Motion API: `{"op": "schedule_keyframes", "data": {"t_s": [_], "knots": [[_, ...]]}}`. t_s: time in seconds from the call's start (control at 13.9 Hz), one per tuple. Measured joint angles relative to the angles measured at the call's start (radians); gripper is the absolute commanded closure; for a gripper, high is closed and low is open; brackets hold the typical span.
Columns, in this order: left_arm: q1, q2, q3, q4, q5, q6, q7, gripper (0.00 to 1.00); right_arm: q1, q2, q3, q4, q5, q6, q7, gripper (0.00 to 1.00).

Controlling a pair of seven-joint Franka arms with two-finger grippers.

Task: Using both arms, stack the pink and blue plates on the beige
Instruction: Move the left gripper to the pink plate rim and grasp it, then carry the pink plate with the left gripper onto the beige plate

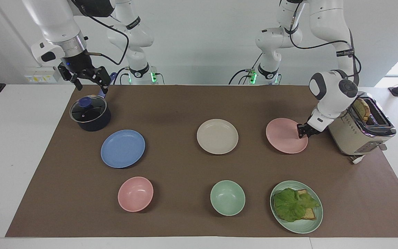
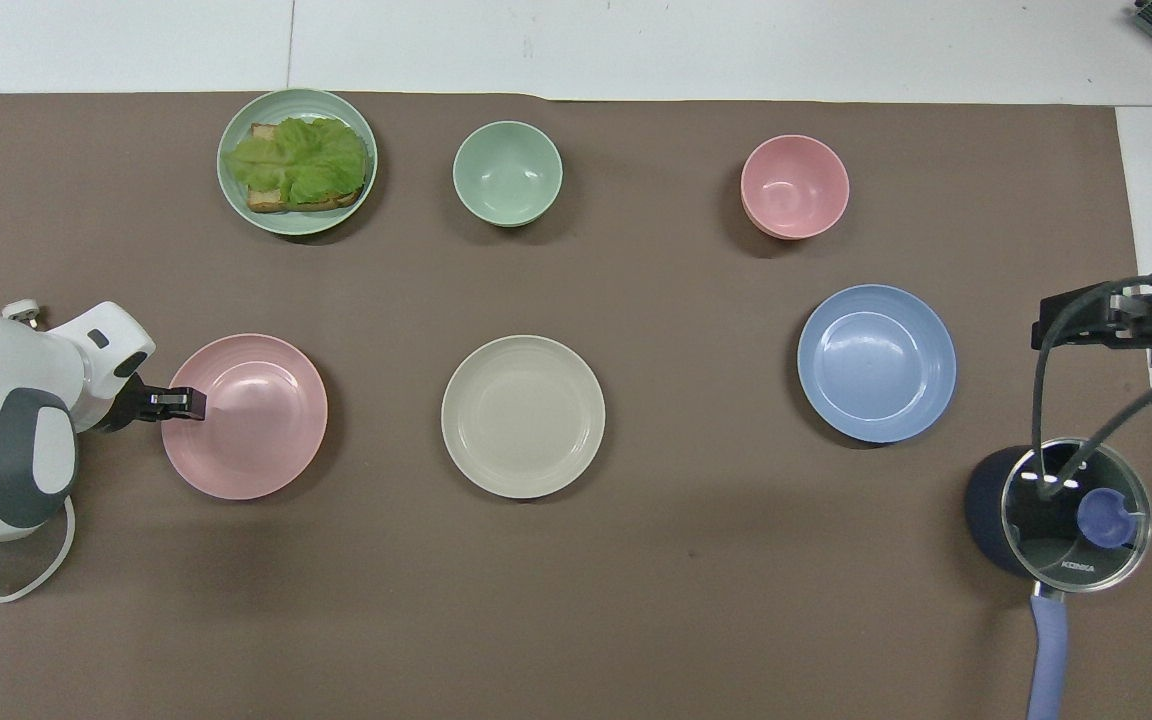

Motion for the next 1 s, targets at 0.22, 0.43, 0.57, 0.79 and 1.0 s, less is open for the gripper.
{"op": "schedule_keyframes", "data": {"t_s": [0.22, 0.43, 0.57, 0.79, 1.0], "knots": [[0.000, -0.010, -0.001, 0.011, -0.001, -0.010, 0.012, 1.00, 0.000, 0.000, 0.000, 0.000, 0.000, 0.000, 0.000, 0.00], [0.000, -0.006, -0.001, 0.093, -0.001, -0.113, 0.012, 1.00, 0.000, 0.000, 0.000, 0.000, 0.000, 0.000, 0.000, 0.00], [0.000, -0.005, -0.001, 0.174, -0.001, -0.202, 0.012, 1.00, 0.000, 0.000, 0.000, 0.000, 0.000, 0.000, 0.000, 0.00], [0.000, -0.017, -0.010, 0.270, -0.029, -0.327, 0.012, 1.00, 0.000, 0.000, 0.000, 0.000, 0.000, 0.000, 0.000, 0.00], [-0.003, -0.059, -0.049, 0.325, -0.104, -0.417, -0.034, 1.00, 0.000, 0.000, 0.000, 0.000, 0.000, 0.000, 0.000, 0.00]]}}
